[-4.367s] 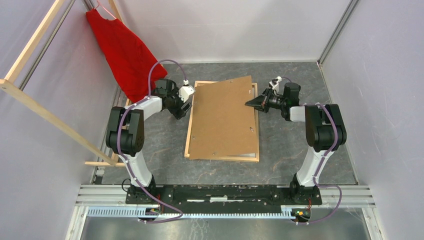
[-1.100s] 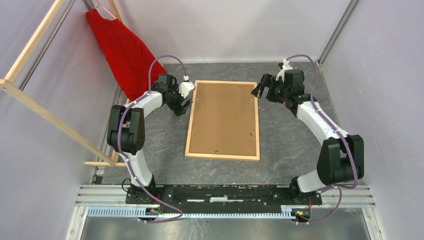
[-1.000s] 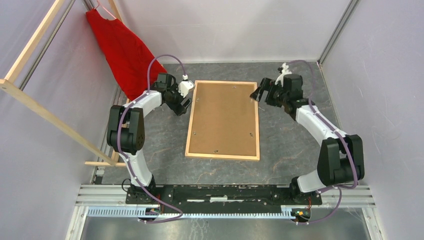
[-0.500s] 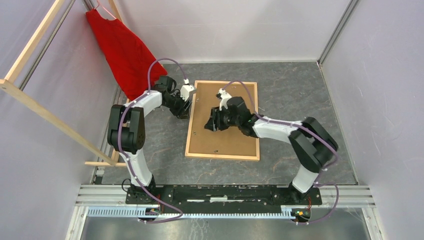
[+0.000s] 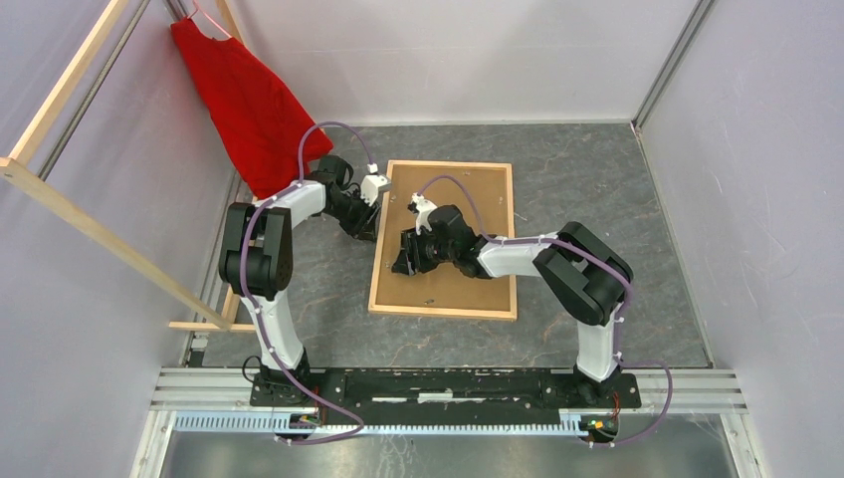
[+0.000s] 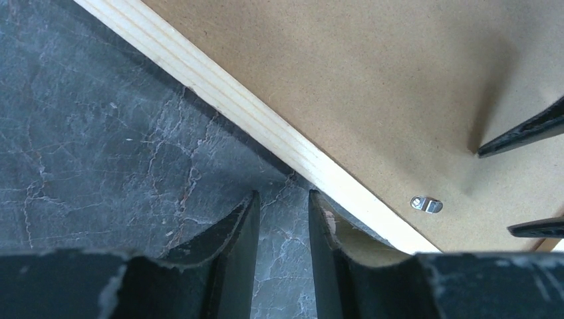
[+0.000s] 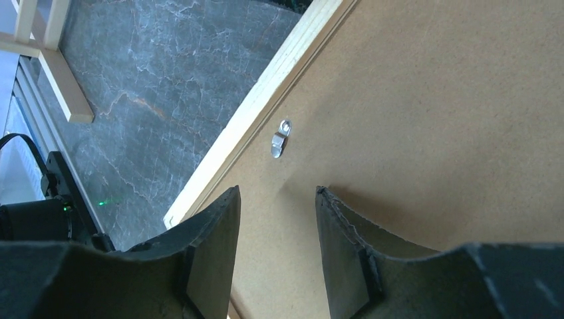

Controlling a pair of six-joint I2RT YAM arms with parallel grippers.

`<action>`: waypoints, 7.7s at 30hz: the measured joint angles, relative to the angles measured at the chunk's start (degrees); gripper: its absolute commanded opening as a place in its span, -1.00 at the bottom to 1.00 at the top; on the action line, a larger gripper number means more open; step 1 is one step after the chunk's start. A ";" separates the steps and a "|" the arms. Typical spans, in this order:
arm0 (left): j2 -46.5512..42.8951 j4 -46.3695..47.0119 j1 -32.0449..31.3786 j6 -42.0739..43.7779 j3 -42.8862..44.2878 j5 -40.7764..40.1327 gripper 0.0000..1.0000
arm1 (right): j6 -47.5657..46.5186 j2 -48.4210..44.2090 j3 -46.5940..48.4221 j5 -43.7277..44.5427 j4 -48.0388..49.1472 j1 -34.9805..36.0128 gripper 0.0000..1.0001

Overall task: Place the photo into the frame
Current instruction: Install the photo frame at the center of the board.

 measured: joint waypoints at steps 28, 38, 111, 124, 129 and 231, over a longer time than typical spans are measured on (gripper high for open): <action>0.00 0.02 0.00 -0.11 0.02 0.90 -0.35 | 1.40 6.64 5.27 -2.86 4.50 0.50 -0.11; 0.00 0.02 0.00 -0.11 0.02 0.87 -0.37 | 1.51 6.80 5.44 -2.91 4.37 1.01 -0.16; 0.46 -1.29 -0.17 1.66 0.00 1.40 -0.50 | 9.97 7.74 5.16 -0.90 7.23 2.64 -0.05; 0.44 -1.25 -0.33 2.10 -0.11 1.42 -0.53 | 10.27 8.61 6.01 -0.24 7.34 2.64 -0.11; 0.26 -0.98 -0.37 2.51 -0.44 1.42 -0.53 | 10.29 8.74 6.16 0.42 7.30 2.60 -0.13; 0.46 -10.49 0.22 5.31 1.09 8.79 -0.60 | 16.52 8.48 2.45 7.48 14.40 3.85 -0.09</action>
